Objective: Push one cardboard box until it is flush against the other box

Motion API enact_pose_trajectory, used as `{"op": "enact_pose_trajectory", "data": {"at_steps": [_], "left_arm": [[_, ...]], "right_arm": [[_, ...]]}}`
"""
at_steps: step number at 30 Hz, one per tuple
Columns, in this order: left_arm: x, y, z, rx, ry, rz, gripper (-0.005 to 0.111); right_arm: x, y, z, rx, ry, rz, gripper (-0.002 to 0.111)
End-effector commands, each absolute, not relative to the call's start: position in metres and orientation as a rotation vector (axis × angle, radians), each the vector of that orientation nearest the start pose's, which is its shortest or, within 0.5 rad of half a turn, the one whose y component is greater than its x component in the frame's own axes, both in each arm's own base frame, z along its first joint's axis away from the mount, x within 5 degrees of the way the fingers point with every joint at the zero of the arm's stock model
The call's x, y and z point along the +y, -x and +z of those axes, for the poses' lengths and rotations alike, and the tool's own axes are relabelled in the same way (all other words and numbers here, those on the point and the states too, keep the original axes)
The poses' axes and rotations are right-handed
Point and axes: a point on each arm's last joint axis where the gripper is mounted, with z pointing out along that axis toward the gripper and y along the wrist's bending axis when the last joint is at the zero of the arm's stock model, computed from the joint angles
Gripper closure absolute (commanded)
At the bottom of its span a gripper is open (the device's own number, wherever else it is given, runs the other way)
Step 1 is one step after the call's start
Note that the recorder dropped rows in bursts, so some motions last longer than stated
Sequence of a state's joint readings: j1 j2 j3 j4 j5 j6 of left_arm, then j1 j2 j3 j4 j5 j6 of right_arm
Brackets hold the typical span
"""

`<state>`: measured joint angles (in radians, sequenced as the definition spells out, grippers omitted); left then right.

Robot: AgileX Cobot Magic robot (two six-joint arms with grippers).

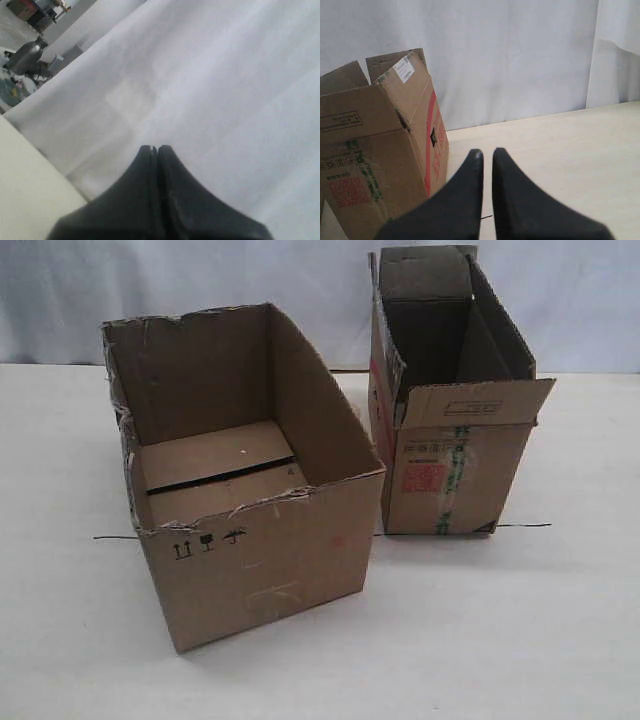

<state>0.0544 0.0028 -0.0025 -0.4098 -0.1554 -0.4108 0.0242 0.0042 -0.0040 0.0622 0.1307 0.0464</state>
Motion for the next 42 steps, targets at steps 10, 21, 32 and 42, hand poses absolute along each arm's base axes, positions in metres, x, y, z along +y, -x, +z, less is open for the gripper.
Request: {"op": "enact_pose_trajectory", "data": {"at_steps": [10,21,32,42], "left_arm": [[0.034,-0.031,0.258,0.574,0.798,-0.828,0.107],[-0.003,-0.065,0.329,1.613,0.445,-0.443,0.107],[-0.027,-0.109,0.309,2.285,0.082,-0.489,0.107],[-0.021,-0.091,0.313,2.287,-0.003,-0.333,0.107]], "right_arm": [[0.002,-0.056,0.201,1.615,-0.054,0.103,0.103],[0.002,-0.056,0.201,1.615,-0.054,0.103,0.103],[0.002,-0.056,0.201,1.615,-0.054,0.103,0.103],[0.002,-0.056,0.201,1.615,-0.054,0.103,0.103]]}}
